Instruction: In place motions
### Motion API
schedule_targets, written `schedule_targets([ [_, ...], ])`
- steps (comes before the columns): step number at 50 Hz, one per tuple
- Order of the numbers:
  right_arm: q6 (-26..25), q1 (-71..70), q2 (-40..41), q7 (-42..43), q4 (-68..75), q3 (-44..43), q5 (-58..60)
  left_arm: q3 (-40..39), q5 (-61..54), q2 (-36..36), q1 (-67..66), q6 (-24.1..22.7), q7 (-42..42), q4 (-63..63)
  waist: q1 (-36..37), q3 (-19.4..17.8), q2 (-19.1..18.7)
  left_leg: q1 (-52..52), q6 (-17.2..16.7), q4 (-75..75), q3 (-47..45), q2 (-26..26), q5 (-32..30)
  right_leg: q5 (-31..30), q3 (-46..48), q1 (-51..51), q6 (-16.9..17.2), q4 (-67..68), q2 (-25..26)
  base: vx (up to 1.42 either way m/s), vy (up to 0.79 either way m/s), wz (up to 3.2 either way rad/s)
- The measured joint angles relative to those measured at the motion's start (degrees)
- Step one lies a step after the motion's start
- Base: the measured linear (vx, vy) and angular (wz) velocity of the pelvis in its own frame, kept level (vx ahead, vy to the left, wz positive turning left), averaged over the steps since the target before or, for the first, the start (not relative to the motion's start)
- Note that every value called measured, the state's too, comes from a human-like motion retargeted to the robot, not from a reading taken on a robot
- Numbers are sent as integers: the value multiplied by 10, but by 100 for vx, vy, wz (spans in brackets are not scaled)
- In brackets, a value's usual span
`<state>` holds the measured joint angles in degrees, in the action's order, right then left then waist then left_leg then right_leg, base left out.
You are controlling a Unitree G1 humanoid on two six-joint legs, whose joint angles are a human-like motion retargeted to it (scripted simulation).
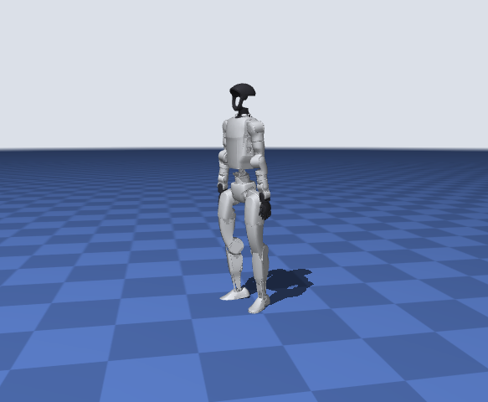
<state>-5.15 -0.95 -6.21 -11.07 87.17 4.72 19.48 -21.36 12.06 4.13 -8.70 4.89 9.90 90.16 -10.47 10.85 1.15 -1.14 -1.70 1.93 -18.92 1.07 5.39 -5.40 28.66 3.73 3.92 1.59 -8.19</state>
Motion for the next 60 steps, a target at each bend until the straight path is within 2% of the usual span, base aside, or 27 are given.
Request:
schedule_targets([
  [10, 1, 5, 3, 0, 4, 5, 2, -1, 0, 4, 5, 5, 2, -3, 9, 7, 3, -6, -3, -2, -25, -7, -1, -2, -24, 9, 0, 0, 4, 0, -1, -20],
  [18, -5, 12, -2, 6, 32, -4, 1, 3, 1, 4, 16, 7, 2, -6, 72, 7, 9, -24, 0, -13, -107, -18, -11, -13, -106, 31, -4, -1, 11, -1, 5, -87],
  [23, -9, 17, -7, 8, 46, -13, -2, 8, 4, 1, 20, 8, 3, -11, 87, 5, 7, -24, 3, -12, -131, -18, -12, -17, -130, 37, -6, -1, 15, -3, 5, -42],
  [29, -10, 23, -8, 9, 47, -20, -7, 12, 7, 0, 19, 7, 4, -15, 70, 4, -3, -16, 0, -7, -121, -18, -7, -15, -120, 38, -6, 0, 16, -3, 2, 15],
  [33, -10, 24, -8, 9, 46, -20, -7, 12, 5, 1, 19, 6, 6, -12, 10, 7, -15, -9, -6, -4, -63, -14, 4, -6, -62, 31, -2, 3, 6, -5, 2, 123],
  [40, -10, 18, -6, 3, 33, -15, -18, 0, -3, 2, 10, 5, 8, -11, 10, 1, -17, -4, -7, -3, -63, -15, 5, -7, -61, 31, -2, 4, 7, -1, 0, 7],
  [42, -13, 5, -5, -9, 25, -14, -46, 1, -3, 2, 3, 2, 8, -12, -1, -7, -19, -1, -7, -3, -50, -14, 4, -11, -48, 27, -3, 2, 6, -1, 1, 18],
  [46, -19, -37, 6, -25, -10, -1, -97, -7, 0, 4, -22, -6, 3, -9, 23, -18, -19, 12, -10, -1, -78, -18, 7, -10, -76, 30, -4, 9, 9, -3, 4, -46],
  [50, -13, -84, 23, -38, -74, 27, -102, -17, 10, 8, -65, -10, 15, 11, 11, -21, -27, 13, -11, -3, -75, -21, 9, -9, -73, 30, -4, 10, 9, 0, 5, 16],
  [52, -7, -104, 31, -46, -109, 42, -94, -20, 18, 13, -88, -5, 25, 31, -14, -16, -33, 19, -13, 2, -54, -17, 15, -5, -52, 30, -3, 12, 6, -1, 3, 21],
  [54, -1, -120, 42, -51, -142, 61, -91, -31, 28, 18, -108, 8, 33, 51, 20, -20, -31, 16, -13, 1, -95, -26, 7, -10, -92, 36, -6, 10, 17, -1, 1, -113],
  [60, 25, -139, 56, -53, -200, 86, -93, -53, 25, 36, -145, 36, 22, 72, 8, -20, -27, 16, -16, 0, -79, -27, 9, -5, -77, 33, -5, 11, 15, -2, -5, 17],
])
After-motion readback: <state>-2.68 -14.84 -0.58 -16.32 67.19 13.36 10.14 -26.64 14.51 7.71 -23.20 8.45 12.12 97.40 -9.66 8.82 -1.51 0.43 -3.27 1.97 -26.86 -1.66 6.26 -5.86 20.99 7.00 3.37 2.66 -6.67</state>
